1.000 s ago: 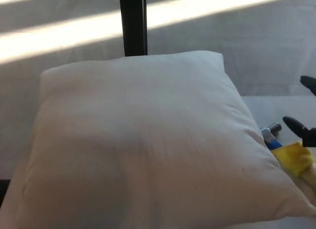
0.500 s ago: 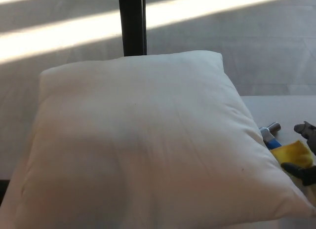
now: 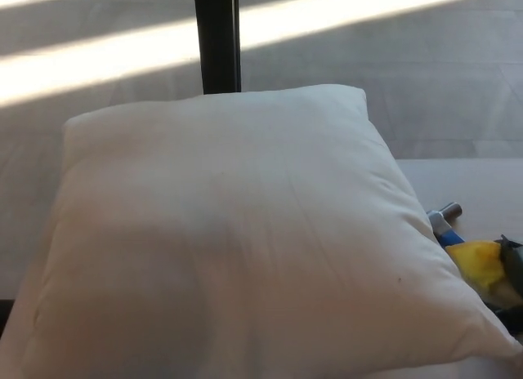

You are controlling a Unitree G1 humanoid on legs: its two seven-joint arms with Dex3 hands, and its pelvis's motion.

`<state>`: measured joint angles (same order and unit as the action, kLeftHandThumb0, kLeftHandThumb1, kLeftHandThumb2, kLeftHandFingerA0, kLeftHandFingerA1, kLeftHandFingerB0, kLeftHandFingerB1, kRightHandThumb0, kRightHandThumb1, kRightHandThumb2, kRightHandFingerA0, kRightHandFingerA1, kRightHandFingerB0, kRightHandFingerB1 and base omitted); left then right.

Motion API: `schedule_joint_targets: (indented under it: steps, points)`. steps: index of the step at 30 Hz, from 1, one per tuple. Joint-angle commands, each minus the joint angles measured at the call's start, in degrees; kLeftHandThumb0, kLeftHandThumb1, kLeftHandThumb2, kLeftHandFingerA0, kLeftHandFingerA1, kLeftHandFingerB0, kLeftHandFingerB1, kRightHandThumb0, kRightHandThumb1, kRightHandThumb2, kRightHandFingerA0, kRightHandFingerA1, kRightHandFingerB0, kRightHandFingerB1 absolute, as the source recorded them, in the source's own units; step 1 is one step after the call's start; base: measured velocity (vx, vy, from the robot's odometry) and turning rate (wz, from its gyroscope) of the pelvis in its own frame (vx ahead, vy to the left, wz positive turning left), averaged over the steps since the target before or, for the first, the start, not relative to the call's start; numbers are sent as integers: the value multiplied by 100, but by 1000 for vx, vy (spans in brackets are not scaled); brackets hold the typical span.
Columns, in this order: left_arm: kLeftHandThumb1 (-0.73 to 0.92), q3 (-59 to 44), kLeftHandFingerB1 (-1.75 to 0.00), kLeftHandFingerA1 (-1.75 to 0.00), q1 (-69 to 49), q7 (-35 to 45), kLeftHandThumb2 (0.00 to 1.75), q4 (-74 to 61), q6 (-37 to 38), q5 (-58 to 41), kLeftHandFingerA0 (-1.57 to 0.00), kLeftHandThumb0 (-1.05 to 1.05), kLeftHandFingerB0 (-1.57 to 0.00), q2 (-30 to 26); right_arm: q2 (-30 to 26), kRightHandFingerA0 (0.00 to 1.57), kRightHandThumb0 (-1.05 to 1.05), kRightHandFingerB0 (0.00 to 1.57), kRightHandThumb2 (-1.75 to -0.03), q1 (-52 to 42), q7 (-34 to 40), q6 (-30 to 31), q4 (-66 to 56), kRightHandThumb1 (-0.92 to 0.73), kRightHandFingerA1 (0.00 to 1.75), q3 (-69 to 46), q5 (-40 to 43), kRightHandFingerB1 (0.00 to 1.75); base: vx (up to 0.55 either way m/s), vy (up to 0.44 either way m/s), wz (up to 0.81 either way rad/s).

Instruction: A hammer is kept on the right hand side and a pillow is kept on the left hand side on the desk infront of the robot and the robot uses its right hand to pick up the hammer and makes a downward swinging motion to hit the pillow

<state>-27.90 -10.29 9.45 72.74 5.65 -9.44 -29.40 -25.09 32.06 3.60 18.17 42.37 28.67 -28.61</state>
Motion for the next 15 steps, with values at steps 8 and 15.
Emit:
schedule_joint_targets:
  steps: [8,15]
  points:
    - [72,-13,-52,-63,-20,-115,61,8,111,-116,-55,-61,-59,74,294,27,-63,16,-85,142,-78,-48,923,-49,63,95,-370,46,0,0,0]
    - [71,-41,-50,-62,-26,-73,61,48,204,-152,-57,-63,-61,109,455,57,-55,22,-59,224,-194,88,1392,-62,81,368,-641,37,0,0,0]
